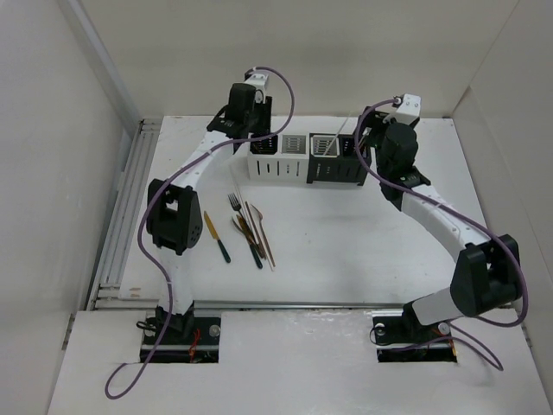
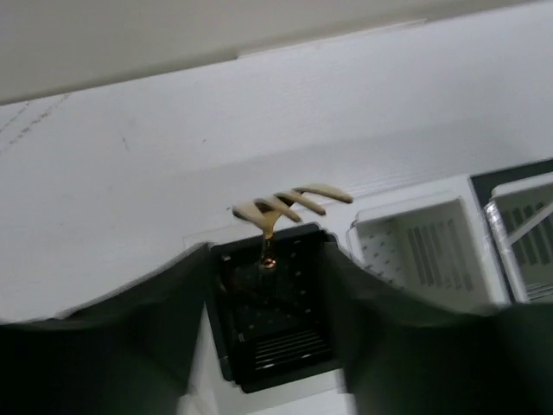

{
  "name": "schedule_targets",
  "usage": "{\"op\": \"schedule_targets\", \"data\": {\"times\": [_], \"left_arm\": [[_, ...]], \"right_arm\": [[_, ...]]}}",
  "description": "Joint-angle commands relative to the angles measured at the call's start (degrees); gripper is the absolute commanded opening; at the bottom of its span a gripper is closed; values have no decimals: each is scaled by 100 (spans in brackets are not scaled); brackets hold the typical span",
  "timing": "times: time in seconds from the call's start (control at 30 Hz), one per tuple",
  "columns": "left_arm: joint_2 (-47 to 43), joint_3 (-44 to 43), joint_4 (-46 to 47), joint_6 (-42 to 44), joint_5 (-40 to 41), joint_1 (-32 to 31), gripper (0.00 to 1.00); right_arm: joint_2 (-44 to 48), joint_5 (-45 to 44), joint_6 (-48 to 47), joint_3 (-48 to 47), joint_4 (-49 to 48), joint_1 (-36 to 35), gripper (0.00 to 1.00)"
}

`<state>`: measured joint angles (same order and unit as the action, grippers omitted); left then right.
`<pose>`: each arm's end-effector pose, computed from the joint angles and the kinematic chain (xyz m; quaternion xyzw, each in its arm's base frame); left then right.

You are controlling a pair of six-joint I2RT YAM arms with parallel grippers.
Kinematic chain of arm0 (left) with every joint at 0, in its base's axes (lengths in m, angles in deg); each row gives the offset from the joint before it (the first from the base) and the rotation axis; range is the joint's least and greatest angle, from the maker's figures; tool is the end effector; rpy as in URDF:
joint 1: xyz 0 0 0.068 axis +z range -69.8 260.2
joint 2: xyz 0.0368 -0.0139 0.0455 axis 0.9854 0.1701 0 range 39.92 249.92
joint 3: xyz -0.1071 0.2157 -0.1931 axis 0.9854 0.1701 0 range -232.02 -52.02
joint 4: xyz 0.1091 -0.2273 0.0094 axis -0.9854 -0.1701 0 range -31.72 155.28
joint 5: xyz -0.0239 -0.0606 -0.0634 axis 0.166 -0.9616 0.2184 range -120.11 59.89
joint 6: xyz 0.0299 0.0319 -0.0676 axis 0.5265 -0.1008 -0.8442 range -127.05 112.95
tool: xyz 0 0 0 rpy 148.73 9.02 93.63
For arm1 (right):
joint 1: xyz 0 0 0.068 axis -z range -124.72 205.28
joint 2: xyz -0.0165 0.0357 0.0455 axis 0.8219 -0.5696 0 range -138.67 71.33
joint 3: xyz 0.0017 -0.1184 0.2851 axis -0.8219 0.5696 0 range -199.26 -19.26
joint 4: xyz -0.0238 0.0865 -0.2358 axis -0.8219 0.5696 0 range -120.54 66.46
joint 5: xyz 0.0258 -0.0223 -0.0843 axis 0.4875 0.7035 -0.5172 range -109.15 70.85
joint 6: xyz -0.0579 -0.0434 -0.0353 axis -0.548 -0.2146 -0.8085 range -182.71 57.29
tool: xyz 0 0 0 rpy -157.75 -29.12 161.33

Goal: Sort the eating utensils into containers

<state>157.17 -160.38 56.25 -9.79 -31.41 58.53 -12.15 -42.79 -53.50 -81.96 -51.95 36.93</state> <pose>0.4975 -0.1994 0.3598 0.1395 0.7965 -0.1334 0.5730 0.3550 0.0883 0.3866 0.0903 0.6977 0.0259 0.7102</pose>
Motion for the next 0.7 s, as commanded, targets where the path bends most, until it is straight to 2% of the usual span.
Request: {"op": "schedule_targets", "data": {"times": [0.0, 0.03, 0.1, 0.13, 0.27, 0.33, 0.43, 0.53, 0.63, 0.67], "left_arm": [[-474, 217, -361, -375, 332, -57, 50], [-580, 314, -423, -376, 384, -57, 69], [-992, 656, -423, -376, 620, -57, 98], [-1107, 719, -423, -376, 674, -57, 100], [-1555, 553, -1151, -647, 981, 171, 100], [-1889, 552, -1871, -912, 1533, 224, 100], [-2232, 1254, -2864, -1113, 1668, 225, 96], [-2696, 2744, -3034, -1053, 1292, 225, 89], [-2760, 3258, -3270, -1053, 844, 286, 85], [-2760, 3425, -3358, -1001, 407, 347, 84]], "right_arm": [[341, -115, -156, 82, -302, 24, 91], [411, -115, -157, 82, -302, 24, 93], [473, -115, -358, 144, -302, 24, 94], [525, -115, -411, 144, -302, -28, 94], [588, -176, -552, 144, -302, -239, 95], [649, -298, -605, 144, -302, -388, 95], [763, -457, -605, 275, -302, -625, 95], [894, -537, -657, 346, -242, -932, 95], [947, -537, -658, 346, -48, -1100, 95], [948, -589, -658, 346, 13, -1101, 95]]}}
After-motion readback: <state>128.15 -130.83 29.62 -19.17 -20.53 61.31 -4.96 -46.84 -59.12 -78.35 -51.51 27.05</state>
